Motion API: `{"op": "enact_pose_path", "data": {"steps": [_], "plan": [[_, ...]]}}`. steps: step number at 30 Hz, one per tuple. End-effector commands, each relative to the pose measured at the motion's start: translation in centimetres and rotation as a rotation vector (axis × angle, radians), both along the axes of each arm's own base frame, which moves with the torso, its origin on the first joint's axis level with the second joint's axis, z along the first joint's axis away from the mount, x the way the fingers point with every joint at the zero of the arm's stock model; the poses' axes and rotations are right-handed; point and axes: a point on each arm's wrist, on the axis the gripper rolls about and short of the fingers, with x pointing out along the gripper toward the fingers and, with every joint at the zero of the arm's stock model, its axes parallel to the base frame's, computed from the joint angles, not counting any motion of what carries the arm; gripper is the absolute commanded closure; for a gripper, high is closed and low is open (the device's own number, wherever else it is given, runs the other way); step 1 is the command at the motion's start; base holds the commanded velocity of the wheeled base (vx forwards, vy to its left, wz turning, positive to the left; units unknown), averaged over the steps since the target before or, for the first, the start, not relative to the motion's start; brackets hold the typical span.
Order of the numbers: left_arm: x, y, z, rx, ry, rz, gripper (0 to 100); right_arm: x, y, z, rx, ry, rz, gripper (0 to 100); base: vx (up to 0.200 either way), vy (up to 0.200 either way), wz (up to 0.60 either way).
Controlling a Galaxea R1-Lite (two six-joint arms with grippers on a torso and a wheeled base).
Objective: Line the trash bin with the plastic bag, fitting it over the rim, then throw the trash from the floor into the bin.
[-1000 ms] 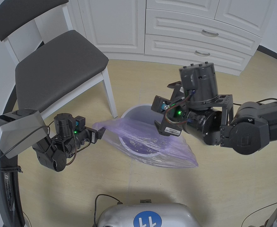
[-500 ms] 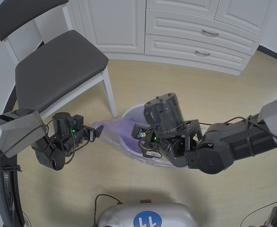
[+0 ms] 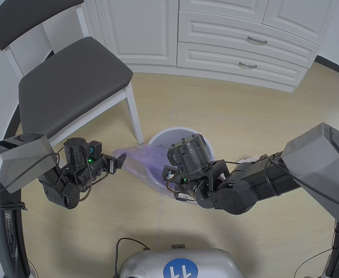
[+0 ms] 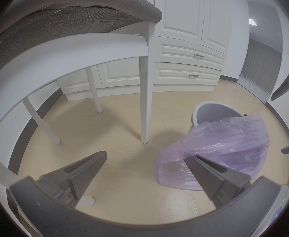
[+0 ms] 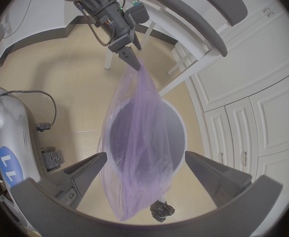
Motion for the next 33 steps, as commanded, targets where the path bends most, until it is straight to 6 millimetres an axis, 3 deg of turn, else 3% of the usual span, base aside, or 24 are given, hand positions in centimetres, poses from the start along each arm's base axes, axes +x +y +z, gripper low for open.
{"op": "enact_pose_path", "data": {"steps": [1,25,26,33], "plan": [[0.0,-0.1,0.0,0.0,0.0,-0.001,0,0.8,0.0,-1.4,-0.019,0.019,-0.012,0,0.0,0.0,0.0],[0.1,0.0,-0.2,0.001,-0.005,0.002,0,4.5,-0.4,-3.3,-0.02,0.02,-0.063,0,0.0,0.0,0.0],[0.1,0.0,-0.2,0.001,-0.005,0.002,0,4.5,-0.4,-3.3,-0.02,0.02,-0.063,100,0.0,0.0,0.0],[0.2,0.4,-0.1,0.0,-0.008,0.009,0,5.7,-0.5,-2.8,0.006,-0.001,-0.078,100,0.0,0.0,0.0]]}}
